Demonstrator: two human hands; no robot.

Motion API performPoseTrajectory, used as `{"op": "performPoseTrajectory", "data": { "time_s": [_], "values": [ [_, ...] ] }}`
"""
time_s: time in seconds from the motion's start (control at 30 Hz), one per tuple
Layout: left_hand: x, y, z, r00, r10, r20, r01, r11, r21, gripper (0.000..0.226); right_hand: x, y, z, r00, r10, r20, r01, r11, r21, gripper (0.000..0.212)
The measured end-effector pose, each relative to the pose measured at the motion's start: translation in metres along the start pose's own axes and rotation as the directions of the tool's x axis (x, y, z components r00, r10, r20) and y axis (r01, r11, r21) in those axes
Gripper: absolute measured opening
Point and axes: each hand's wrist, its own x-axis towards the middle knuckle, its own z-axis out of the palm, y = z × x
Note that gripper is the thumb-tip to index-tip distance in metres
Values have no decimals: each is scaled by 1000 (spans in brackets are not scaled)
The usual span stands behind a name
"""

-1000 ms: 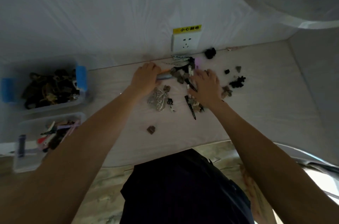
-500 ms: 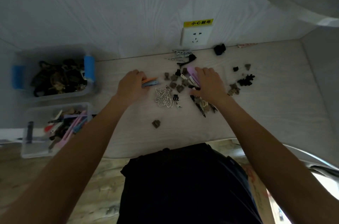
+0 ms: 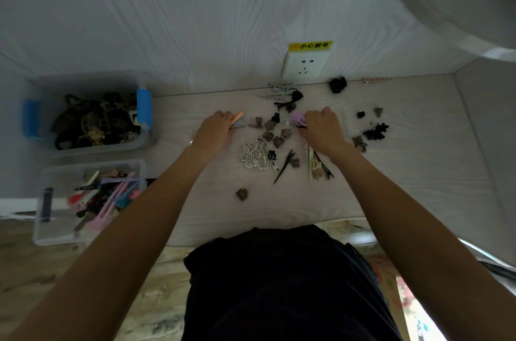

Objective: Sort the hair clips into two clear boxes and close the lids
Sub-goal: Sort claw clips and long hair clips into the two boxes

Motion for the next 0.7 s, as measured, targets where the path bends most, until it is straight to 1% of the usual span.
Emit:
{"op": "performPoseTrajectory", "data": {
  "time_s": [0.17,0.23,0.3,0.37,0.43,0.5,0.53,0.57,0.6,0.7],
  "values": [
    [1,-3,3,1000,-3,-18,2,999,-35,25,-2,-1,1,997,31,-69,-24,995,93,36],
    [2,-3,1,999,-30,-28,29,999,-20,23,-2,-4,-3,990,54,-128,-23,972,235,32],
    [2,-2,-2,999,-31,-23,31,999,27,24,-2,-8,-9,991,64,-121,0,886,464,28],
    [1,0,-4,1000,-23,5,23,999,42,24,-3,-11,-16,992,50,-115,38,754,656,26],
    [1,0,-5,998,-34,57,34,999,2,23,-5,-13,-24,986,57,-155,78,661,746,24],
    [2,-1,-5,993,-37,111,43,997,-58,24,-7,-12,-30,983,83,-161,90,551,830,21],
    [2,-2,-5,991,-41,129,52,995,-85,26,-7,-12,-32,985,78,-153,89,529,844,18],
    [2,-2,-6,989,-51,141,66,992,-106,29,-7,-11,-31,988,62,-142,84,549,831,15],
    [1,-1,-7,986,-63,152,83,989,-125,31,-7,-9,-29,992,40,-123,75,600,797,13],
    [-3,-2,-8,974,-85,208,129,970,-205,39,-8,-6,-19,999,13,-37,15,743,669,19]
  ]
}}
